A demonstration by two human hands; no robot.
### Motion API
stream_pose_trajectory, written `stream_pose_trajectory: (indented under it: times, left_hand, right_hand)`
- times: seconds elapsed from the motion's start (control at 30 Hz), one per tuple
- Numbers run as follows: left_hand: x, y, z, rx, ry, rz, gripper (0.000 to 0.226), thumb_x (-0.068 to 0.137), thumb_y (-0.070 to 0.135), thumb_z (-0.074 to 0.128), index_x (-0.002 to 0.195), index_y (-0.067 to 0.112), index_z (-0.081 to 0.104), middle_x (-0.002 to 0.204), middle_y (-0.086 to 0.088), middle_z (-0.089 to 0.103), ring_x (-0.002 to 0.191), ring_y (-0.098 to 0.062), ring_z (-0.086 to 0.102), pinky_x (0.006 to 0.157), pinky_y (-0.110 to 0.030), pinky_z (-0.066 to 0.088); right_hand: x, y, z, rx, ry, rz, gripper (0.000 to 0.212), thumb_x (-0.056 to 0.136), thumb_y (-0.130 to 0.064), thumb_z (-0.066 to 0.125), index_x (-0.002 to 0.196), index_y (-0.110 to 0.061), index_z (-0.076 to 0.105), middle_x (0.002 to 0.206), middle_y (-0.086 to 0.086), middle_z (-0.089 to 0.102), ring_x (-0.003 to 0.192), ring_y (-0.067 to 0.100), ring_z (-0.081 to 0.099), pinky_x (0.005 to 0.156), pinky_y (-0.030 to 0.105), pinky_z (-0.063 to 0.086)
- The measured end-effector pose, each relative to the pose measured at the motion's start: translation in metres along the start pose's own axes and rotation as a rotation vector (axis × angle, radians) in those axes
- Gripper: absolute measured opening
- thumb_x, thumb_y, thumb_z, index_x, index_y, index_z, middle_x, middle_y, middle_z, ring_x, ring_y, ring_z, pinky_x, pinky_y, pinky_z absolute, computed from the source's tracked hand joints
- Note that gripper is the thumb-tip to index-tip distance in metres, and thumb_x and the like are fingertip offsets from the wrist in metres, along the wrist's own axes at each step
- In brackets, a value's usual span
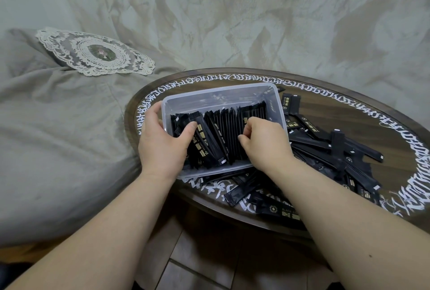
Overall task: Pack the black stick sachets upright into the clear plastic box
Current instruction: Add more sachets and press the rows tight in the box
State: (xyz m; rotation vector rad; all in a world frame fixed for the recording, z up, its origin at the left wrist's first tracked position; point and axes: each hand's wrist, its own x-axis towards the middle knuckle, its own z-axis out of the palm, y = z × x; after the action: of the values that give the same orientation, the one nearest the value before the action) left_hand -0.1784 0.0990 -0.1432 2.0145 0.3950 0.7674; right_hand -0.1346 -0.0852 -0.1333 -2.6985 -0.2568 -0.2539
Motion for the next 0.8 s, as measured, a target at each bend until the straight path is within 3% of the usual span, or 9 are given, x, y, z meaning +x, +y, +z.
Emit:
stream_pose_trajectory:
  times: [0.17, 0.3, 0.37, 0.57, 0.8]
  left_hand:
    - [-0.001, 0.001, 0.001, 0.008, 0.003, -0.004, 0.066, 0.072, 0.041, 0.078, 0.126, 0.033, 0.043, 0.115, 0.01, 0.06, 0.101, -0.011, 0.059, 0.092, -0.032, 0.046]
    - [-0.001, 0.001, 0.001, 0.009, 0.013, -0.002, 0.065, 0.072, 0.04, 0.078, 0.126, 0.033, 0.043, 0.114, 0.009, 0.06, 0.101, -0.012, 0.06, 0.093, -0.036, 0.048]
    - [-0.001, 0.001, 0.001, 0.01, 0.013, 0.005, 0.064, 0.072, 0.041, 0.078, 0.125, 0.033, 0.043, 0.114, 0.009, 0.06, 0.101, -0.011, 0.06, 0.092, -0.037, 0.048]
    - [0.0, 0.0, 0.001, 0.007, 0.013, 0.011, 0.062, 0.071, 0.04, 0.078, 0.122, 0.037, 0.043, 0.111, 0.01, 0.061, 0.099, -0.01, 0.06, 0.089, -0.034, 0.049]
    - [0.0, -0.001, 0.001, 0.029, 0.015, 0.018, 0.064, 0.073, 0.031, 0.079, 0.128, 0.029, 0.044, 0.115, 0.017, 0.053, 0.102, -0.006, 0.056, 0.088, -0.023, 0.04]
  right_hand:
    - [-0.002, -0.005, -0.004, 0.09, 0.093, -0.061, 0.022, 0.09, -0.039, 0.057, 0.079, -0.02, 0.051, 0.086, -0.002, 0.058, 0.084, 0.022, 0.056, 0.069, 0.031, 0.041]
    - [-0.009, -0.017, -0.002, 0.128, -0.081, -0.128, 0.036, 0.079, -0.054, 0.066, 0.094, -0.022, 0.056, 0.086, -0.007, 0.059, 0.083, 0.015, 0.055, 0.074, 0.032, 0.047]
    - [-0.01, -0.017, 0.001, 0.092, -0.139, -0.118, 0.04, 0.077, -0.052, 0.068, 0.101, -0.022, 0.057, 0.088, -0.006, 0.062, 0.087, 0.016, 0.057, 0.077, 0.033, 0.049]
    - [-0.008, -0.017, 0.002, 0.126, -0.186, -0.101, 0.025, 0.082, -0.039, 0.067, 0.099, -0.022, 0.062, 0.088, -0.005, 0.066, 0.088, 0.018, 0.06, 0.078, 0.034, 0.051]
    - [-0.008, -0.023, -0.004, 0.227, -0.138, -0.084, 0.014, 0.086, -0.026, 0.06, 0.095, -0.017, 0.066, 0.081, -0.005, 0.066, 0.086, 0.019, 0.061, 0.081, 0.033, 0.051]
